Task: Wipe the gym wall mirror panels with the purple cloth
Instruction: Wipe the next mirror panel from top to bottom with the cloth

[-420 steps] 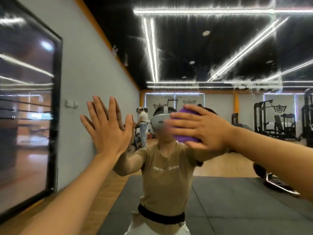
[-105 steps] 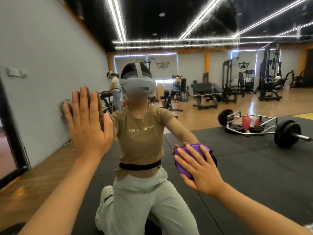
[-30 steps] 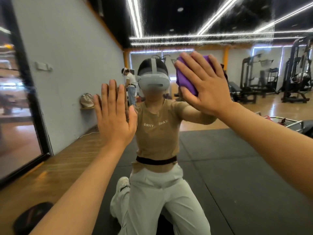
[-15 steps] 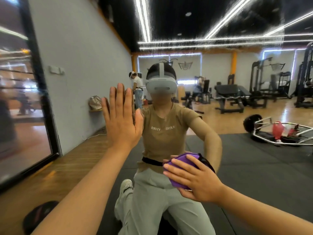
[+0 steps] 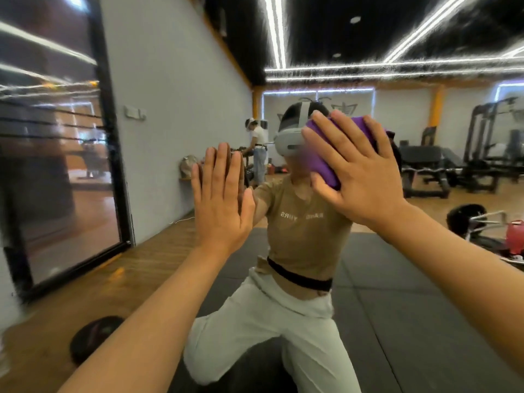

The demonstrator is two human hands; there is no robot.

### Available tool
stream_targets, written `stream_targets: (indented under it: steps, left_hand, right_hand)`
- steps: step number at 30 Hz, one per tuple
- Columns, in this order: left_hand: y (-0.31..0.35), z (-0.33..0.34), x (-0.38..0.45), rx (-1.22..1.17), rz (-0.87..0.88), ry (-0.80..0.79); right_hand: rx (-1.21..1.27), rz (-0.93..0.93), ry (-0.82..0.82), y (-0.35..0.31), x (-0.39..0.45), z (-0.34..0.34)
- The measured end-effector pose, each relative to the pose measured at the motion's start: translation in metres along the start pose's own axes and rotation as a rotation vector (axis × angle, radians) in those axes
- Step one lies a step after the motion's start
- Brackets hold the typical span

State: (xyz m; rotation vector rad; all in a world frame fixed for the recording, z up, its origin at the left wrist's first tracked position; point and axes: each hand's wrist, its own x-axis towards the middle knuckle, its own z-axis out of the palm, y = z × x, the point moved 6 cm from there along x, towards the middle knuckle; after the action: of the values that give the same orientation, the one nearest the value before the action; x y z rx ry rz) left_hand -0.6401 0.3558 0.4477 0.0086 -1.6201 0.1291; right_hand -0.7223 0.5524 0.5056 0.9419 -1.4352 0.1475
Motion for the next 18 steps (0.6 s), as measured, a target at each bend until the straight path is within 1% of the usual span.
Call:
stream_targets:
  steps: [4,5,6,8,10,12,15,18]
  left_hand:
    - [0.001,-0.001,0.000,-0.017,-0.018,-0.023]
    - [0.001,-0.001,0.000,-0.025,-0.020,-0.032]
    - [-0.001,-0.001,-0.001,-0.032,-0.019,-0.046]
    - [-0.001,-0.003,-0.001,-0.056,0.001,-0.059]
    - [-0.002,-0.005,-0.001,-0.074,0.012,-0.076]
    - [-0.004,-0.006,-0.001,-0.100,0.014,-0.096]
    - [-0.008,-0.009,-0.002,-0.138,0.021,-0.135]
    - [-0.015,-0.013,-0.004,-0.135,0.073,-0.171]
  right_hand:
    - [0.023,0.170,0.039,-0.022,-0.016,0.007]
    - [0.030,0.182,0.040,-0.031,-0.024,0.009]
    - [0.039,0.168,0.038,-0.043,-0.033,0.015]
    - [0.035,0.075,0.012,-0.071,-0.057,0.023]
    - [0.047,-0.047,-0.050,-0.102,-0.083,0.033]
    - [0.064,-0.132,-0.106,-0.125,-0.107,0.042]
    - [0.075,-0.141,-0.131,-0.139,-0.122,0.046]
    - [0.069,-0.126,-0.116,-0.140,-0.120,0.044]
